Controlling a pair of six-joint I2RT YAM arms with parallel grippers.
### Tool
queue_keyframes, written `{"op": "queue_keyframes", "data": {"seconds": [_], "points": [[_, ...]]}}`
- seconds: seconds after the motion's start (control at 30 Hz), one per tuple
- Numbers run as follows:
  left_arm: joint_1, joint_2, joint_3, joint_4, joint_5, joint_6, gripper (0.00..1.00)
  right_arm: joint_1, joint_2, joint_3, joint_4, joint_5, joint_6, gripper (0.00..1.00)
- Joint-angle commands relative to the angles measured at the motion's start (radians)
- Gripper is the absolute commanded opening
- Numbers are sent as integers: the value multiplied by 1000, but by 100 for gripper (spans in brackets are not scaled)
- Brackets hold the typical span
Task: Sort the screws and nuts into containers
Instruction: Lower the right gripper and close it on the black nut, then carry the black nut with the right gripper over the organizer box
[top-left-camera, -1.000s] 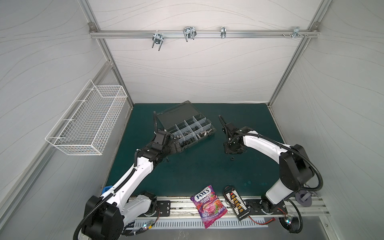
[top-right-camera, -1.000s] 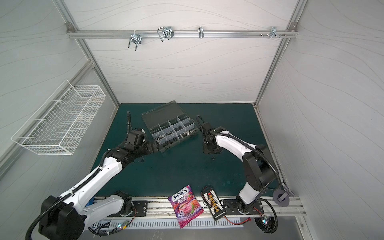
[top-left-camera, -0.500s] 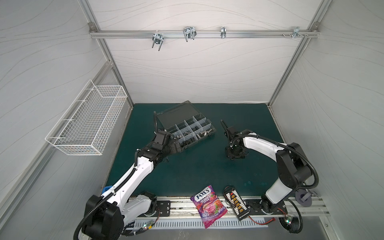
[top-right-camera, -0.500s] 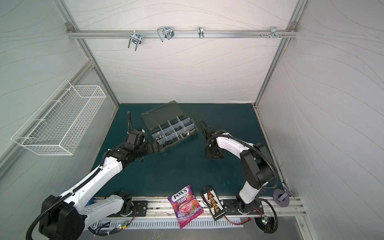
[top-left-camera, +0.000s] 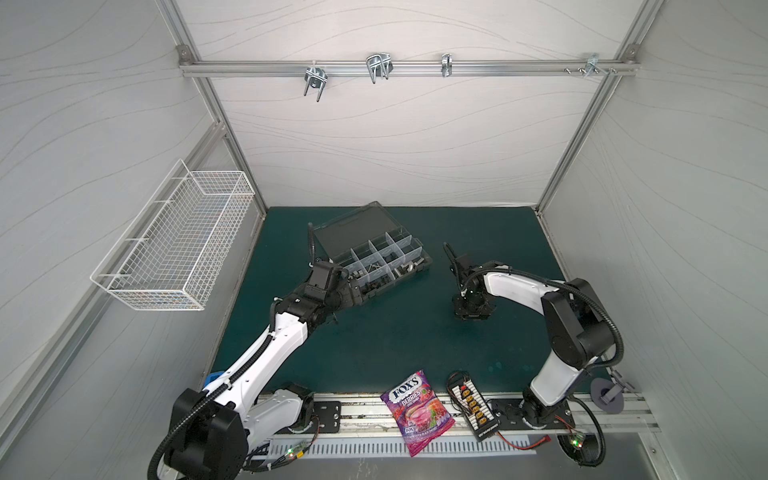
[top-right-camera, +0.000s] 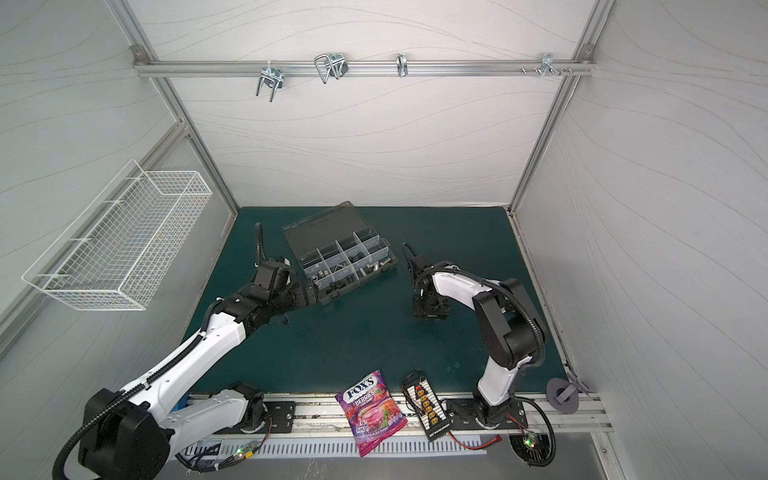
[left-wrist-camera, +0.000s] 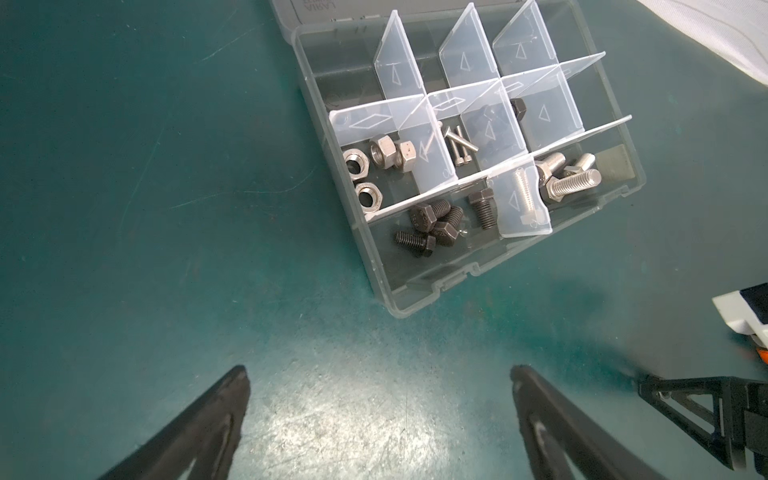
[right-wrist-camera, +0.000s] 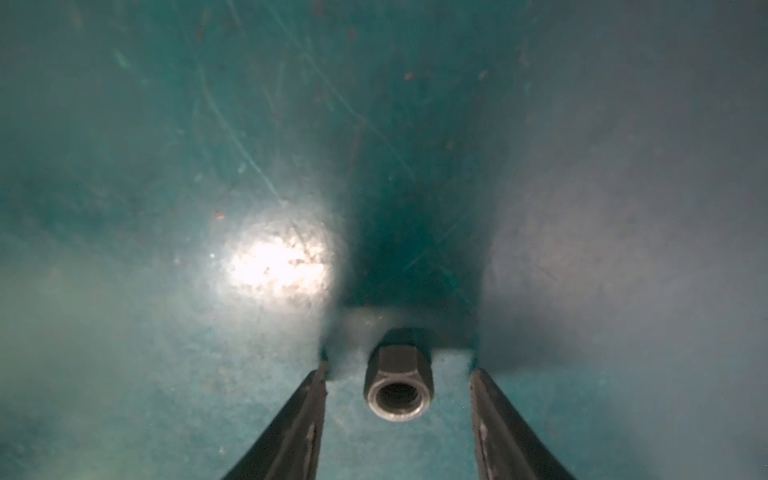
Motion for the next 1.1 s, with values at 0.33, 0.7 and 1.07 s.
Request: {"op": "queue_keyframes", "data": {"seconds": [0.33,0.7,1.07], "points": [[6,-1,36,-13,-6,10,99,-7,42,4,0,-16,-15,41],[6,1,37,-11,-6,10,99,-7,38,10,-16,-14,-22,15],[6,1,41,-13,-6,10,99,-5,28,40,-38,-16,-24,8]]}}
